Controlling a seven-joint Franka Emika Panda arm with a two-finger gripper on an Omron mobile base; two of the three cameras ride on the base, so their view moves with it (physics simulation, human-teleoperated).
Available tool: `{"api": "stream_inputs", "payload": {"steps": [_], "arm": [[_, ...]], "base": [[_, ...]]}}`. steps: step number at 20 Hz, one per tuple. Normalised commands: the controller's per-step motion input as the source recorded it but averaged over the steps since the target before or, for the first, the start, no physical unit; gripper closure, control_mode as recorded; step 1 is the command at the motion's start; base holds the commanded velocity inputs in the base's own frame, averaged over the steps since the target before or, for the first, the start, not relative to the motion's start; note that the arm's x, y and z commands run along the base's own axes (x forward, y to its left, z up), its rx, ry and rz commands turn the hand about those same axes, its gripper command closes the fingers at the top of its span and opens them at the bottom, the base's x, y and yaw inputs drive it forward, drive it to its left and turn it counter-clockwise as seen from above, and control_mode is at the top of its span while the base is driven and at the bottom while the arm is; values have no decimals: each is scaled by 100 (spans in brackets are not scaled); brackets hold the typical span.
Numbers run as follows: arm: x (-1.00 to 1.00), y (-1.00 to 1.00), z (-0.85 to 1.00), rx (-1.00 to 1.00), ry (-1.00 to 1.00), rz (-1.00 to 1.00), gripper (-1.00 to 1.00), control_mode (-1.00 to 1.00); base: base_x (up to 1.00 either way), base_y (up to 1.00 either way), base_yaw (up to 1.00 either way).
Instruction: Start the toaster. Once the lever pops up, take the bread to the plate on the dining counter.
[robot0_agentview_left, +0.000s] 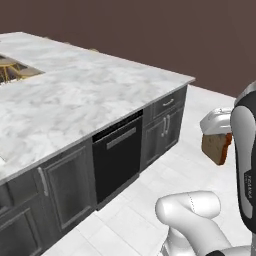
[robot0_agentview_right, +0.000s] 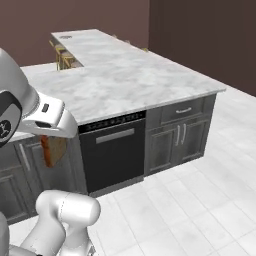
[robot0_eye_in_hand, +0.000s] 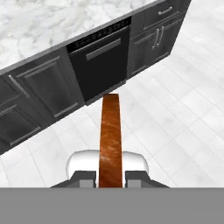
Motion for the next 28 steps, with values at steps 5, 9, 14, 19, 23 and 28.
{"api": "stream_inputs", "payload": {"steps": [5, 9, 14, 19, 23, 28], "arm": [[0, 0, 0, 0, 0, 0, 100, 100], [0, 0, 0, 0, 0, 0, 100, 100], [0, 0, 0, 0, 0, 0, 100, 100], [0, 0, 0, 0, 0, 0, 100, 100], [0, 0, 0, 0, 0, 0, 100, 100], [0, 0, 0, 0, 0, 0, 100, 100]], "base": [[48, -100, 3], [42, -100, 2], [40, -100, 2], [40, -100, 2], [42, -100, 2], [46, -100, 5]]}}
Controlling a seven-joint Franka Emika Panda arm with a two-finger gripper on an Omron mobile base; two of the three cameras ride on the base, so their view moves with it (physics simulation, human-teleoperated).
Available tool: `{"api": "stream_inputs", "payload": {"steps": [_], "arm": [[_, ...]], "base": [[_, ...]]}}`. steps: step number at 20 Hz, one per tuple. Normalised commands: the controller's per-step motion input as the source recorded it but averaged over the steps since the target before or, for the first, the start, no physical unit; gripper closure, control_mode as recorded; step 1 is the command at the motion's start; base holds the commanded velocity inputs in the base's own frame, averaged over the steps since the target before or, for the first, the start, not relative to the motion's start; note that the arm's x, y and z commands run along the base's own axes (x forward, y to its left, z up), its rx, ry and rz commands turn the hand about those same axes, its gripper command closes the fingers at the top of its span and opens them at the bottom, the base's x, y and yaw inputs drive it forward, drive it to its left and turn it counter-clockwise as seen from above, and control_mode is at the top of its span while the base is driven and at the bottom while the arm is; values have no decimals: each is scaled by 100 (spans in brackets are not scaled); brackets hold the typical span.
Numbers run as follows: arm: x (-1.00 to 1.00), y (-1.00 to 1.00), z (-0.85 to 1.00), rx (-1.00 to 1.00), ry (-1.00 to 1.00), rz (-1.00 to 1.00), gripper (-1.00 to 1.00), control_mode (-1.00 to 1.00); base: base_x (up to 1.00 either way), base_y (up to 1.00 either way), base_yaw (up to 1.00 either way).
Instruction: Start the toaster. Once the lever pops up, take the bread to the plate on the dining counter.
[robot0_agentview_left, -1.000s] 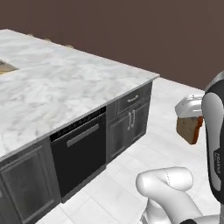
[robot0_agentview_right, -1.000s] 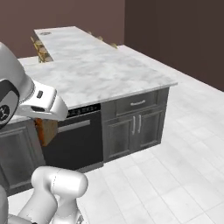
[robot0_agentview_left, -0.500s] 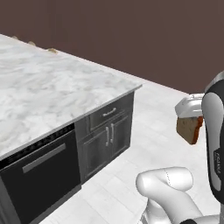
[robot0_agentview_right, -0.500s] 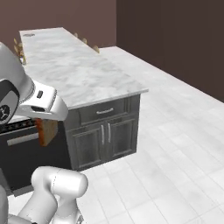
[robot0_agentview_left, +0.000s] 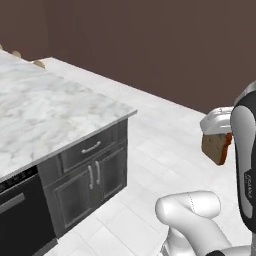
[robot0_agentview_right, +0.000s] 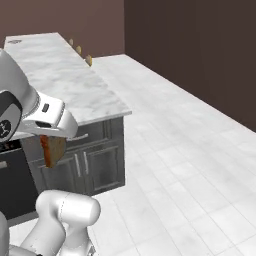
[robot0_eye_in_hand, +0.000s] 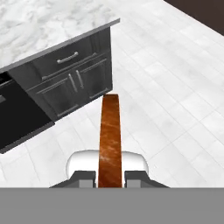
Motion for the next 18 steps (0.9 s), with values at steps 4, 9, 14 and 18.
{"api": "stream_inputs", "payload": {"steps": [4, 9, 14, 18], "arm": [[0, 0, 0, 0, 0, 0, 100, 100], [0, 0, 0, 0, 0, 0, 100, 100], [0, 0, 0, 0, 0, 0, 100, 100], [0, 0, 0, 0, 0, 0, 100, 100]], "base": [[52, -100, 6], [53, -100, 6], [51, -100, 6], [56, -97, 6]]}}
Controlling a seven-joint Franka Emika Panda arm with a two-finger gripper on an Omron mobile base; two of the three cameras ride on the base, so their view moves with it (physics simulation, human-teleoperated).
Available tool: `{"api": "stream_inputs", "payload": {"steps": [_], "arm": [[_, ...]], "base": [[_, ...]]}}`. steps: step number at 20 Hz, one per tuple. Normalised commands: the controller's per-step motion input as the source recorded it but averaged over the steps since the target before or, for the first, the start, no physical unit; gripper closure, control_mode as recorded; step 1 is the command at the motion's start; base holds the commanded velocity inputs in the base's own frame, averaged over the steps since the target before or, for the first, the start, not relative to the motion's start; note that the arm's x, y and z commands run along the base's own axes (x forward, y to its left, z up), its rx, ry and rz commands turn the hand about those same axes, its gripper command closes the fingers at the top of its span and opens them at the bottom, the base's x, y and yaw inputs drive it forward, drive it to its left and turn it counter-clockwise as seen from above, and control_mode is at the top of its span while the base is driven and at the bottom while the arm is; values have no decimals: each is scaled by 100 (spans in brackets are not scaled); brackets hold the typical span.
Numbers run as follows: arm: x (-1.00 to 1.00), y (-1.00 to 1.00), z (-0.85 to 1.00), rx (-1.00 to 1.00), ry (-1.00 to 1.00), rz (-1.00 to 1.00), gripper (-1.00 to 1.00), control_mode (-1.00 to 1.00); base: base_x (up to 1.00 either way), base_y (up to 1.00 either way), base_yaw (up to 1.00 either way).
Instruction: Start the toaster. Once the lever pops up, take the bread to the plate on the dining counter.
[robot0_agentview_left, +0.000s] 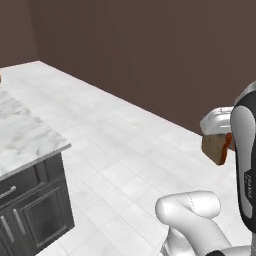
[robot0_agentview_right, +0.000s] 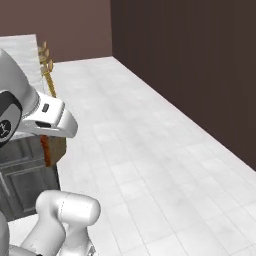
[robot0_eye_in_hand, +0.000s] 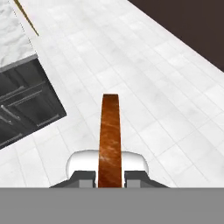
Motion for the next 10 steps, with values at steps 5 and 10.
{"api": "stream_inputs", "payload": {"steps": [5, 10], "arm": [[0, 0, 0, 0, 0, 0, 100, 100], [0, 0, 0, 0, 0, 0, 100, 100]], "base": [[69, -94, 9], [82, -85, 11]]}}
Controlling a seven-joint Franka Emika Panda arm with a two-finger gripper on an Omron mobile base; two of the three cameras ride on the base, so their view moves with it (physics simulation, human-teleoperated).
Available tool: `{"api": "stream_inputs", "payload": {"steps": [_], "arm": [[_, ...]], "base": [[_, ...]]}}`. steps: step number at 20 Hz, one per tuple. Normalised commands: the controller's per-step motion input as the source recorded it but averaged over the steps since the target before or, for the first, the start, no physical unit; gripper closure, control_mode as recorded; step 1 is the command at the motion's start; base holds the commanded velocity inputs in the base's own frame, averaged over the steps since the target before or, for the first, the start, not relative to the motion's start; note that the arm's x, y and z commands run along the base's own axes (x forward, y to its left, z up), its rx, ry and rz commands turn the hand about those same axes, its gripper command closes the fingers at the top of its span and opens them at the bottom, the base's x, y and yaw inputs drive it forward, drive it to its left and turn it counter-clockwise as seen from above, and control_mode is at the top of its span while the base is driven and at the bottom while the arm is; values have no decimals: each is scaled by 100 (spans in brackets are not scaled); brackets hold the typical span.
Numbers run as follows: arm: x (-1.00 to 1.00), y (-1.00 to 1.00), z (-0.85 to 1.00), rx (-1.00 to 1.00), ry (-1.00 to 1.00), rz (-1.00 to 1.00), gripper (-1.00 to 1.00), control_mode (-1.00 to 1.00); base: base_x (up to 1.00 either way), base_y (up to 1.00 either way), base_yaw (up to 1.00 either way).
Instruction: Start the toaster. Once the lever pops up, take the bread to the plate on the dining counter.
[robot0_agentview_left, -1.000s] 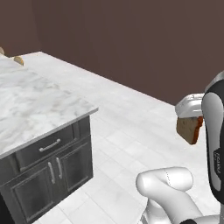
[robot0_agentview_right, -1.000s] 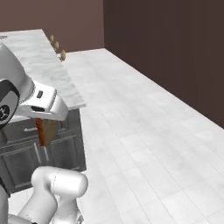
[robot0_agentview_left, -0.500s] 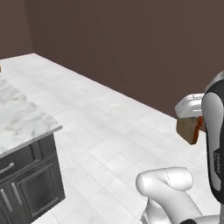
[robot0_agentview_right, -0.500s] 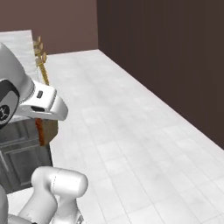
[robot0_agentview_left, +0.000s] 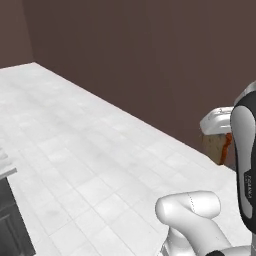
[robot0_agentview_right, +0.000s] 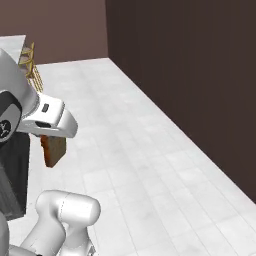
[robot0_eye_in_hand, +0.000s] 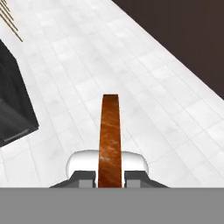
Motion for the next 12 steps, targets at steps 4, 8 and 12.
{"api": "stream_inputs", "payload": {"steps": [4, 8, 12], "arm": [[0, 0, 0, 0, 0, 0, 100, 100], [0, 0, 0, 0, 0, 0, 100, 100], [0, 0, 0, 0, 0, 0, 100, 100]], "base": [[84, -78, 15], [86, -65, 21], [91, -59, 25]]}}
